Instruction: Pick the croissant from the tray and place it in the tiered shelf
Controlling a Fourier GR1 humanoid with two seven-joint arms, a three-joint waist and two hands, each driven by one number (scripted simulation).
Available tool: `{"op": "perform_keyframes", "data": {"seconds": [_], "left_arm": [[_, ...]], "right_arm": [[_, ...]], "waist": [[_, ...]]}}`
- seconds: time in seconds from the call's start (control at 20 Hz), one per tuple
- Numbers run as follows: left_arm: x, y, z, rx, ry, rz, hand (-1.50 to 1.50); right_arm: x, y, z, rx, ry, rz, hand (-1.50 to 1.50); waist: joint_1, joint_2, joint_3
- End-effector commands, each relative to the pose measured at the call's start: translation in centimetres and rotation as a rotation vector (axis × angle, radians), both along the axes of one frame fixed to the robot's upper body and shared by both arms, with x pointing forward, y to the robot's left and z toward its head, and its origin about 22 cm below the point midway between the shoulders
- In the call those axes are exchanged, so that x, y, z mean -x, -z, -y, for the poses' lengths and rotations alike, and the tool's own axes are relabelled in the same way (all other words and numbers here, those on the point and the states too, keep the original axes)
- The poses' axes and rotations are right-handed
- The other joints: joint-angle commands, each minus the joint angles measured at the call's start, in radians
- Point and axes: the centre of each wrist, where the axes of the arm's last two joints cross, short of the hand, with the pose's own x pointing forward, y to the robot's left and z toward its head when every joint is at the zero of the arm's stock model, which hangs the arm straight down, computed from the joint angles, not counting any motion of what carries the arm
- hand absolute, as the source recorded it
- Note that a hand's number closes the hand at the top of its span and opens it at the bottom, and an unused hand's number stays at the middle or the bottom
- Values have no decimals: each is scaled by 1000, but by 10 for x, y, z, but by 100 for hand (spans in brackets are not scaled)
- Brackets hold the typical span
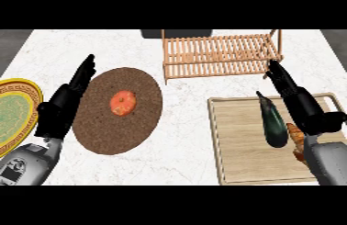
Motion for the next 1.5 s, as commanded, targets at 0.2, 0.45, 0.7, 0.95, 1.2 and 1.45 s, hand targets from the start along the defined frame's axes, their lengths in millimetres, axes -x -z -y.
{"op": "perform_keyframes", "data": {"seconds": [0.2,0.45,0.7,0.95,1.2,1.45], "left_arm": [[27,66,-52,187,-285,-348,0],[46,102,-53,328,-299,-498,0],[46,121,-50,310,-280,-503,0],[41,101,-46,324,-252,-512,0],[37,119,-55,319,-277,-507,0],[50,107,-59,321,-274,-505,0]], "right_arm": [[31,-75,143,65,197,206,150],[83,-49,227,218,489,-156,150],[119,-37,266,164,293,-90,-150],[115,-75,272,231,83,-139,-150],[105,-115,265,305,-29,-191,-150],[91,-142,225,462,-23,-269,-150]], "waist": [[-55,19,8],[-34,31,8],[-22,24,10],[-17,18,9],[-30,19,7],[-26,13,6]]}}
